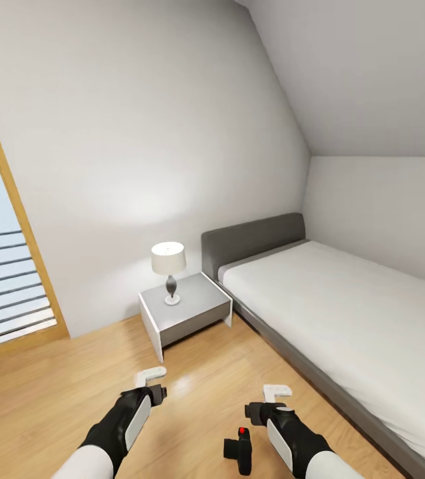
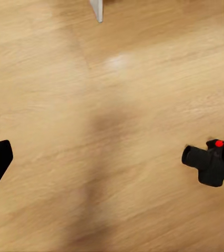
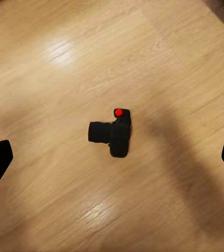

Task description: Attach the digital camera to the camera tripod in the bedroom.

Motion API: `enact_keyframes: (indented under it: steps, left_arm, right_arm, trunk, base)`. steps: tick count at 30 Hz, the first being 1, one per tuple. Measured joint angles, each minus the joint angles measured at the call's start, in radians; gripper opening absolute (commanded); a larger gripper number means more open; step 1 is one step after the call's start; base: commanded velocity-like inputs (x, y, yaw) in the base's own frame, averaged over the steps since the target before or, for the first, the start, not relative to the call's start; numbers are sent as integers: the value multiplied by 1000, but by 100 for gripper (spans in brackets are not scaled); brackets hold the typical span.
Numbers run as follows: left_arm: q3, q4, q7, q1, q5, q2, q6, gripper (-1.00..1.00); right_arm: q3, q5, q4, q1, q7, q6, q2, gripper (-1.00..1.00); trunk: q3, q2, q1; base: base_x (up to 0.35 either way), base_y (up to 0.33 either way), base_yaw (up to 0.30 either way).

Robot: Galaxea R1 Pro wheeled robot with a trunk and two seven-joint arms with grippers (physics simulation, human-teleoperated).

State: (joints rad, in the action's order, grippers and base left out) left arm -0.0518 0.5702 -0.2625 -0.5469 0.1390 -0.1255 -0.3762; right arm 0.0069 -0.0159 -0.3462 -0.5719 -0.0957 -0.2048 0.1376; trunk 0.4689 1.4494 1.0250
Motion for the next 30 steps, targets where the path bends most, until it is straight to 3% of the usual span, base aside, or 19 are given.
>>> enact_keyframes:
  steps: [5,18,30]
  left_arm:
    - [2,3,-1,0,-4,-16,1,100]
    - [1,4,-7,0,-7,-18,1,100]
    - [3,4,-5,0,-4,-15,-2,100]
  right_arm:
    - [1,0,4,0,1,-4,2,100]
    - [0,2,4,0,1,-1,2,100]
    - [-1,0,2,0,0,3,5,100]
  trunk:
    - [0,0,0]
    - [0,0,0]
    - [38,84,46]
  base:
    - [0,0,0]
    - [0,0,0]
    - [0,0,0]
